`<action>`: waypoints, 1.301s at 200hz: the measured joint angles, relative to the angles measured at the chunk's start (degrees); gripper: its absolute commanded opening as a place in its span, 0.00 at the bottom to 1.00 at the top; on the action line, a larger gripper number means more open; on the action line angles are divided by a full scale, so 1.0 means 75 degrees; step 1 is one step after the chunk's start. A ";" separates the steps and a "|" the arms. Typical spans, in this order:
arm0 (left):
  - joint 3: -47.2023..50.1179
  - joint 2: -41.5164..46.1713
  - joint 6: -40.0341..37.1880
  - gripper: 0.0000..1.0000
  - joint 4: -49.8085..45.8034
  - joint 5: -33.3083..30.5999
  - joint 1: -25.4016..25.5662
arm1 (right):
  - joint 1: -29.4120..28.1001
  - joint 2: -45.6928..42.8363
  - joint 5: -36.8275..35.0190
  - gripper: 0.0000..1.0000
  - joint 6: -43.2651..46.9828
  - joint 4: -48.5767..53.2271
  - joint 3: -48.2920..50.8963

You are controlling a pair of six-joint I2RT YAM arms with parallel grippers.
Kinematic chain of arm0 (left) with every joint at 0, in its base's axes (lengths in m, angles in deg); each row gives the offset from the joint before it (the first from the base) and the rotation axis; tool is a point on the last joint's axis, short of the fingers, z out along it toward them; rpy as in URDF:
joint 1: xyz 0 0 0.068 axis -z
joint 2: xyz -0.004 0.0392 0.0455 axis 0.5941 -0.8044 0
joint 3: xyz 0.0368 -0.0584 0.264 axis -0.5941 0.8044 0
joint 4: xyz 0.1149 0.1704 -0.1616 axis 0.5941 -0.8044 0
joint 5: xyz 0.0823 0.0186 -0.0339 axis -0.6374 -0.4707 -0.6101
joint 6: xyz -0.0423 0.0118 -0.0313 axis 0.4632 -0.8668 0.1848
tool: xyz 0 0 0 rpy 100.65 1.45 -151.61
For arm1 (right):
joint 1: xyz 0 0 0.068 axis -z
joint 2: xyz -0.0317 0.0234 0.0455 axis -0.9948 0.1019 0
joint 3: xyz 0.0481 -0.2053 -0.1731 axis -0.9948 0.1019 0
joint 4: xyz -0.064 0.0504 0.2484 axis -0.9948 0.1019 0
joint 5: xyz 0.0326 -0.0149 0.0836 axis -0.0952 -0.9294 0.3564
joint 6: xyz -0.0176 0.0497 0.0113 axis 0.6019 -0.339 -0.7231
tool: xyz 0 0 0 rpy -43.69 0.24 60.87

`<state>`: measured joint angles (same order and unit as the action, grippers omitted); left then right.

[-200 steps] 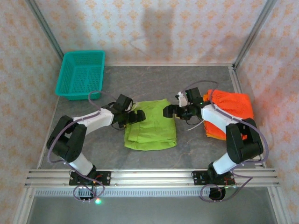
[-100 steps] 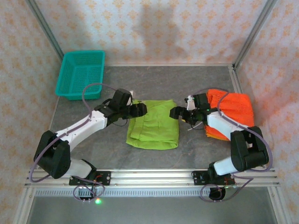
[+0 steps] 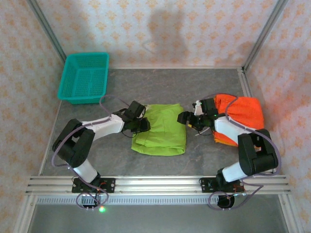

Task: Fold and stack the shorts

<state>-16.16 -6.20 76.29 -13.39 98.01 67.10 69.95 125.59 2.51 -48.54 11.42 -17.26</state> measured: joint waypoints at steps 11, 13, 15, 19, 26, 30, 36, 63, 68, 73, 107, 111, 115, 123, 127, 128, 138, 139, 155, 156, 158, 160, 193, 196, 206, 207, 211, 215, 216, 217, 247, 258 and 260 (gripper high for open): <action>0.0073 -0.0058 0.0055 0.15 0.0181 -0.0017 0.0000 | 0.0000 0.0090 0.0003 0.82 -0.0009 -0.0035 -0.0003; 0.0079 -0.0058 0.0061 0.15 0.0189 -0.0023 0.0000 | 0.0000 0.0111 0.0003 0.82 -0.0006 -0.0041 -0.0003; 0.0087 -0.0058 0.0070 0.15 0.0224 -0.0026 0.0000 | 0.0000 0.0134 0.0003 0.82 -0.0009 -0.0044 -0.0003; 0.0105 -0.0058 0.0090 0.15 0.0274 -0.0041 0.0000 | 0.0000 0.0169 0.0003 0.81 -0.0006 -0.0058 -0.0003; 0.0152 -0.0058 0.0117 0.14 0.0388 -0.0055 0.0000 | 0.0000 0.0242 0.0000 0.81 -0.0003 -0.0067 -0.0003; 0.0175 -0.0058 0.0131 0.15 0.0443 -0.0064 0.0000 | 0.0000 0.0289 0.0000 0.81 0.0000 -0.0067 -0.0003; 0.0213 -0.0058 0.0149 0.15 0.0516 -0.0067 0.0000 | 0.0000 0.0344 0.0000 0.80 0.0003 -0.0067 -0.0003; 0.0326 -0.0058 0.0172 0.14 0.0778 -0.0073 0.0000 | 0.0000 0.0574 0.0003 0.79 0.0006 -0.0070 -0.0023; 0.0332 -0.0058 0.0172 0.14 0.0804 -0.0073 0.0000 | 0.0000 0.0618 0.0003 0.79 0.0009 -0.0073 -0.0035; 0.0338 -0.0058 0.0172 0.14 0.0828 -0.0073 0.0000 | 0.0000 0.0662 0.0003 0.79 0.0006 -0.0073 -0.0050; 0.0367 -0.0058 0.0175 0.14 0.0918 -0.0099 0.0003 | 0.0003 0.0915 0.0085 0.76 -0.0006 -0.0189 -0.0090; 0.0367 -0.0058 0.0175 0.14 0.0924 -0.0099 0.0003 | 0.0003 0.0927 0.0102 0.75 -0.0012 -0.0192 -0.0090; 0.0367 -0.0058 0.0178 0.14 0.0927 -0.0099 0.0003 | 0.0023 0.0930 0.0125 0.75 -0.0023 -0.0201 -0.0093; 0.0367 -0.0058 0.0184 0.14 0.0927 -0.0099 0.0003 | 0.0035 0.0944 0.0163 0.74 -0.0029 -0.0219 -0.0093; 0.0367 -0.0058 0.0201 0.14 0.0927 -0.0102 0.0003 | 0.0035 0.0962 0.0172 0.74 -0.0029 -0.0224 -0.0096; 0.0370 -0.0058 0.0201 0.14 0.0927 -0.0102 0.0003 | 0.0035 0.0965 0.0175 0.74 -0.0029 -0.0227 -0.0099; 0.0367 -0.0058 0.0207 0.14 0.0927 -0.0105 0.0015 | 0.0052 0.1000 0.0207 0.73 -0.0055 -0.0245 -0.0105; 0.0370 -0.0058 0.0210 0.14 0.0930 -0.0105 0.0015 | 0.0055 0.1000 0.0207 0.73 -0.0064 -0.0245 -0.0105; 0.0370 -0.0058 0.0227 0.14 0.0933 -0.0119 0.0015 | 0.0073 0.1023 0.0259 0.71 -0.0149 -0.0277 -0.0108; 0.0370 -0.0058 0.0230 0.14 0.0933 -0.0119 0.0015 | 0.0073 0.1026 0.0256 0.71 -0.0146 -0.0280 -0.0108; 0.0370 -0.0058 0.0230 0.14 0.0933 -0.0117 0.0015 | 0.0073 0.1026 0.0259 0.71 -0.0146 -0.0283 -0.0108; 0.0367 -0.0058 0.0230 0.14 0.0933 -0.0117 0.0015 | 0.0073 0.1026 0.0262 0.71 -0.0160 -0.0289 -0.0108; 0.0373 -0.0061 0.0233 0.14 0.0962 -0.0119 0.0015 | 0.0038 0.1055 0.0402 0.70 -0.0289 -0.0510 -0.0108; 0.0373 -0.0064 0.0233 0.14 0.0965 -0.0119 0.0015 | 0.0023 0.1055 0.0431 0.69 -0.0283 -0.0536 -0.0108; 0.0373 -0.0076 0.0233 0.14 0.0979 -0.0119 0.0015 | -0.0009 0.1055 0.0490 0.69 -0.0289 -0.0635 -0.0108; 0.0373 -0.0076 0.0233 0.14 0.0979 -0.0117 0.0015 | -0.0015 0.1055 0.0498 0.69 -0.0289 -0.0650 -0.0108; 0.0373 -0.0076 0.0233 0.14 0.0985 -0.0119 0.0015 | -0.0023 0.1055 0.0507 0.69 -0.0289 -0.0670 -0.0108; 0.0373 -0.0079 0.0236 0.14 0.0991 -0.0117 0.0015 | -0.0023 0.1055 0.0519 0.69 -0.0286 -0.0682 -0.0108; 0.0373 -0.0079 0.0236 0.14 0.0991 -0.0117 0.0015 | -0.0023 0.1055 0.0525 0.69 -0.0289 -0.0688 -0.0108; 0.0373 -0.0079 0.0236 0.14 0.0991 -0.0117 0.0015 | -0.0023 0.1055 0.0527 0.69 -0.0289 -0.0691 -0.0108; 0.0373 -0.0082 0.0289 0.14 0.1005 -0.0119 0.0015 | -0.0023 0.1055 0.0580 0.67 -0.0289 -0.0720 -0.0108; 0.0373 -0.0082 0.0306 0.14 0.1005 -0.0119 0.0015 | -0.0023 0.1055 0.0603 0.67 -0.0291 -0.0737 -0.0108; 0.0373 -0.0082 0.0315 0.14 0.1005 -0.0119 0.0015 | -0.0023 0.1055 0.0606 0.67 -0.0291 -0.0740 -0.0108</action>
<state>-13.36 -6.81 78.65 -5.85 97.11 67.21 69.78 133.50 7.05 -50.72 5.87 -18.07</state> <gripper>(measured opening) 0.139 0.673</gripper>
